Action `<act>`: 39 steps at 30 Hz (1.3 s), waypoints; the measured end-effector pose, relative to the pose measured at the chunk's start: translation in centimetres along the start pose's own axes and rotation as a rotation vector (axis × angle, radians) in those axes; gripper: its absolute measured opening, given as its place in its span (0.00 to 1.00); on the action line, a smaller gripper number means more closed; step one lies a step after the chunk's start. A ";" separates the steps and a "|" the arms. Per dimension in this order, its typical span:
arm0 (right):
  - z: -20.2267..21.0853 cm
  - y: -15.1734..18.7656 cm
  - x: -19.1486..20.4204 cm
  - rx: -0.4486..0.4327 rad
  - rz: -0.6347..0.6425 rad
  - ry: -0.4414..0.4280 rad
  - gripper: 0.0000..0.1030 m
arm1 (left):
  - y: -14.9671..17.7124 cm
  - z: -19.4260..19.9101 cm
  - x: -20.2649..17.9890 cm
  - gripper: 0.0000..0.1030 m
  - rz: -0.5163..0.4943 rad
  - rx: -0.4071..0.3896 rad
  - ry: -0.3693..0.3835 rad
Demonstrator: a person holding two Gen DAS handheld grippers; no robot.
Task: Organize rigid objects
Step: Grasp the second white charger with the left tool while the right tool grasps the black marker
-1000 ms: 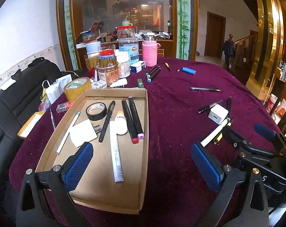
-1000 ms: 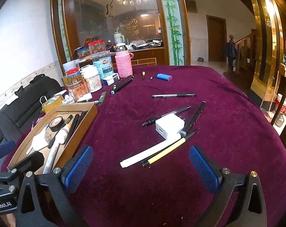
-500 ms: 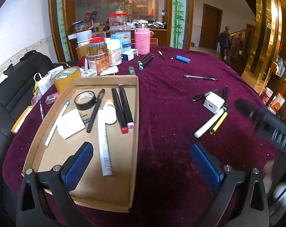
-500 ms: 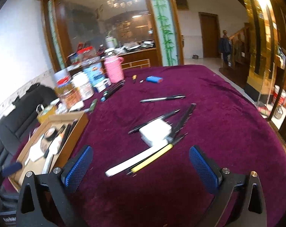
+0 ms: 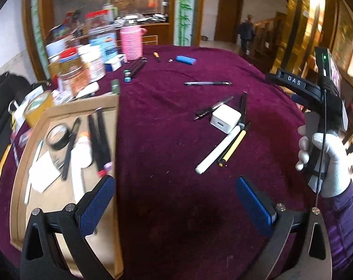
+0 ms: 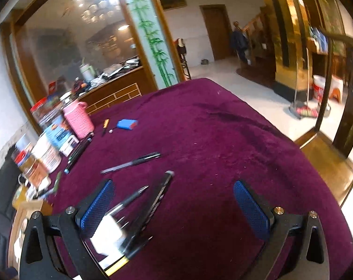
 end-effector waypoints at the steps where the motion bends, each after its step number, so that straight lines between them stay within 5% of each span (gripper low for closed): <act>1: -0.2 0.3 -0.6 0.001 -0.019 -0.004 1.00 | -0.2 -0.8 -0.5 1.00 -0.022 0.008 -0.002; 6: -1.6 1.6 -2.2 0.088 -0.126 -0.051 0.99 | -1.4 -5.3 -2.4 1.00 -0.038 0.095 0.055; 10: -1.9 2.2 -1.7 0.128 -0.134 -0.081 0.99 | -4.7 -8.5 -3.7 1.00 -0.017 0.077 0.101; 15: -2.1 2.3 -1.7 0.139 -0.141 -0.080 0.99 | -6.8 -12.5 -7.7 0.98 -0.164 0.047 0.145; 16: -2.1 2.3 -1.8 0.139 -0.143 -0.080 0.99 | -6.9 -13.1 -8.4 0.89 -0.193 0.051 0.157; 18: -2.3 2.4 -1.8 0.144 -0.146 -0.081 1.00 | -6.8 -14.2 -9.3 0.55 -0.230 0.080 0.176; 19: -2.3 2.4 -1.7 0.150 -0.145 -0.081 1.00 | -6.5 -14.7 -9.6 0.48 -0.232 0.104 0.197; 24: -2.5 2.6 -1.5 0.163 -0.146 -0.088 1.00 | -6.7 -14.5 -9.7 0.48 -0.237 0.090 0.200; 29: -2.4 2.6 -1.5 0.159 -0.141 -0.081 1.00 | -7.2 -15.0 -10.2 0.66 -0.271 0.060 0.172; 30: -2.4 2.6 -1.5 0.159 -0.143 -0.078 1.00 | -7.2 -15.0 -10.3 0.66 -0.277 0.060 0.176; 32: -2.6 2.7 -1.6 0.161 -0.141 -0.070 1.00 | -7.0 -14.8 -10.3 0.47 -0.271 0.065 0.188; 39: -3.2 3.2 -1.9 0.185 -0.131 -0.057 0.99 | -6.8 -12.1 -8.3 0.46 -0.150 0.053 0.237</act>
Point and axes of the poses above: each gripper's, at about its wrist camera, not at the fingertips, and z roughly against the way its jaws point, x to its left, y to its underside, the point moved 9 cm from there along -z, roughly the way its jaws point, and after that the axes turned 4 degrees about -x, right-handed, at the moved point
